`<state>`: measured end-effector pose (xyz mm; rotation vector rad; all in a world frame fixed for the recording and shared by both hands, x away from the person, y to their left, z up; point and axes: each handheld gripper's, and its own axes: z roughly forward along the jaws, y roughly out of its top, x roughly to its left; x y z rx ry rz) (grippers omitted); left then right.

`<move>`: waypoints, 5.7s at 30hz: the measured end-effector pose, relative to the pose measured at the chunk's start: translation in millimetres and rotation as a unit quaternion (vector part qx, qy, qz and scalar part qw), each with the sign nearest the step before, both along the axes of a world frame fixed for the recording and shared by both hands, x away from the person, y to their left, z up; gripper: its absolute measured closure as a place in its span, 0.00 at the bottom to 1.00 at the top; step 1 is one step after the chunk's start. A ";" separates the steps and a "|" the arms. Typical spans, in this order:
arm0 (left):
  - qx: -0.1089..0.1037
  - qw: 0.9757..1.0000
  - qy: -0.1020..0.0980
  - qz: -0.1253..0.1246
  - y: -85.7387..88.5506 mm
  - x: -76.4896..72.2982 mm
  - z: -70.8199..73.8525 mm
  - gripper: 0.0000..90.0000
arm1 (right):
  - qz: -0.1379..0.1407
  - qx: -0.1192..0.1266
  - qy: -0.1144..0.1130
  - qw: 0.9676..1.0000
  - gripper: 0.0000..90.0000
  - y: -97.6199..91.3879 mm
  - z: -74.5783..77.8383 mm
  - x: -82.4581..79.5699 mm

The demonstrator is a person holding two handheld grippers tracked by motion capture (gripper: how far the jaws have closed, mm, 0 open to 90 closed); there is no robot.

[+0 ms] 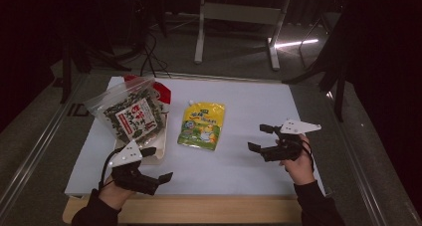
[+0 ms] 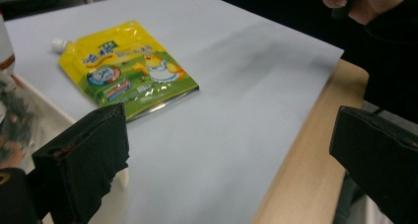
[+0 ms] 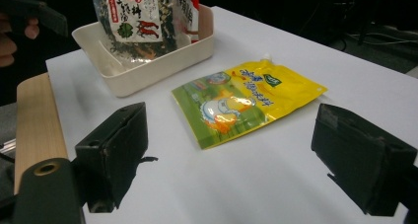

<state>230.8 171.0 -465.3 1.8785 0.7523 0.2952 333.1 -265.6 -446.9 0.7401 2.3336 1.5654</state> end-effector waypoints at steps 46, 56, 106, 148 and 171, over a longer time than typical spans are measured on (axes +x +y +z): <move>0.021 0.999 -0.036 -0.034 -38.2 0.9 -43.5 0.03 | -0.043 -0.064 0.003 0.997 0.69 114.5 -12.9 101.6; 0.018 0.998 -0.040 -0.035 -36.9 -0.3 -43.8 0.03 | -0.050 -0.081 0.035 0.995 0.80 144.4 -25.2 139.5; 0.009 0.999 -0.037 -0.039 -31.2 -5.8 -43.3 0.03 | -0.085 -0.173 0.133 0.972 1.00 229.7 -92.2 212.6; 0.021 0.998 -0.038 -0.040 -40.3 -2.6 -44.6 0.03 | -0.037 -0.189 0.083 0.978 0.69 142.5 -39.0 106.2; 0.027 0.998 -0.032 -0.040 -40.8 -1.0 -48.6 0.03 | -0.046 -0.208 0.202 0.956 0.49 115.3 -62.3 130.9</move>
